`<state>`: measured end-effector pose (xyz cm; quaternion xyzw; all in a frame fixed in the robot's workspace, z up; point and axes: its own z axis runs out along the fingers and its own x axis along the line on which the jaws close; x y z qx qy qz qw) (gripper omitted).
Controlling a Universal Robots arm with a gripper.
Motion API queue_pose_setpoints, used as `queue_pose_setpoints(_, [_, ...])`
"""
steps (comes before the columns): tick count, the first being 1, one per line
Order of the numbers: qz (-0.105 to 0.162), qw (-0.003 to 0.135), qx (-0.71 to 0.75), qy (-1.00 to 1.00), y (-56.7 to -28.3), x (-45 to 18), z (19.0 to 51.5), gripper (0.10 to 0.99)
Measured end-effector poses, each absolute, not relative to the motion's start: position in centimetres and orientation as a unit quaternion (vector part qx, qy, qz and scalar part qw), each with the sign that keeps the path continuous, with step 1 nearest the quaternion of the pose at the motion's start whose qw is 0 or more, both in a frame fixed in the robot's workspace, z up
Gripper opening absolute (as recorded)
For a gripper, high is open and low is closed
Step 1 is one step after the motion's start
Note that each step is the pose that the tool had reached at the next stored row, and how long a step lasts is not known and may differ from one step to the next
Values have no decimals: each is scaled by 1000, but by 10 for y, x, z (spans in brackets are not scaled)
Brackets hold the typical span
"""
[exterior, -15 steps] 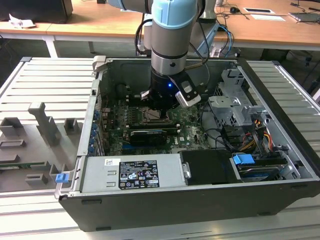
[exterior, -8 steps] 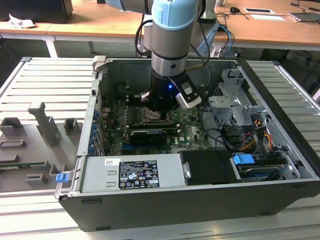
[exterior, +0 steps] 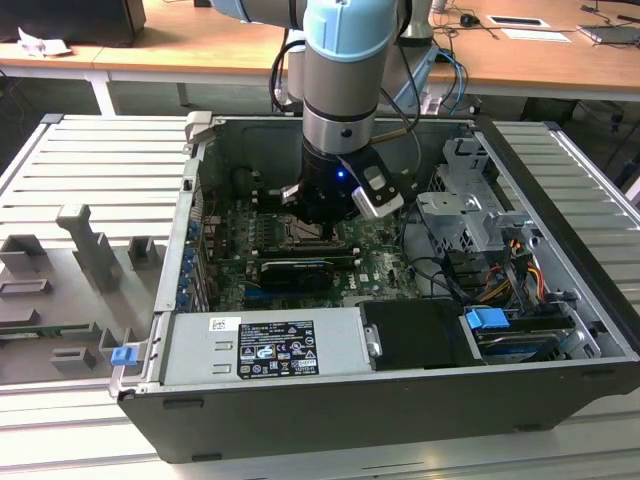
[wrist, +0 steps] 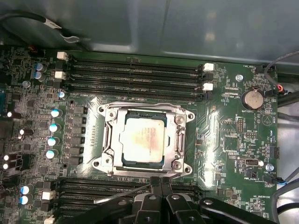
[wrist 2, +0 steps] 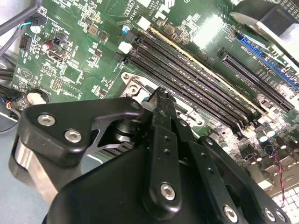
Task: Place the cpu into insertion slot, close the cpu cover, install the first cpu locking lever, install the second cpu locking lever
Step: 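Install the second cpu locking lever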
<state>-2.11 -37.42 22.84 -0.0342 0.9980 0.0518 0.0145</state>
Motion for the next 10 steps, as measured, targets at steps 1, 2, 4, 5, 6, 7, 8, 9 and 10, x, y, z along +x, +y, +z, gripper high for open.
queue_pose_setpoints(1, [52,15,-34,998,-375,-21,228,106])
queue_pose_setpoints(2, [52,14,-34,998,-375,-21,229,106])
queue_pose_setpoints(4, [52,15,-34,998,-376,-21,228,106])
queue_pose_setpoints(5, [52,15,-34,998,-378,-21,228,106])
queue_pose_setpoints(6, [52,15,-34,998,-379,-21,228,106])
queue_pose_setpoints(7, [52,15,-34,998,-381,-21,228,106])
queue_pose_setpoints(8, [52,15,-34,998,-382,-21,228,106])
queue_pose_setpoints(9, [52,15,-33,998,-383,-21,228,106])
queue_pose_setpoints(10, [52,15,-33,998,-385,-21,228,106])
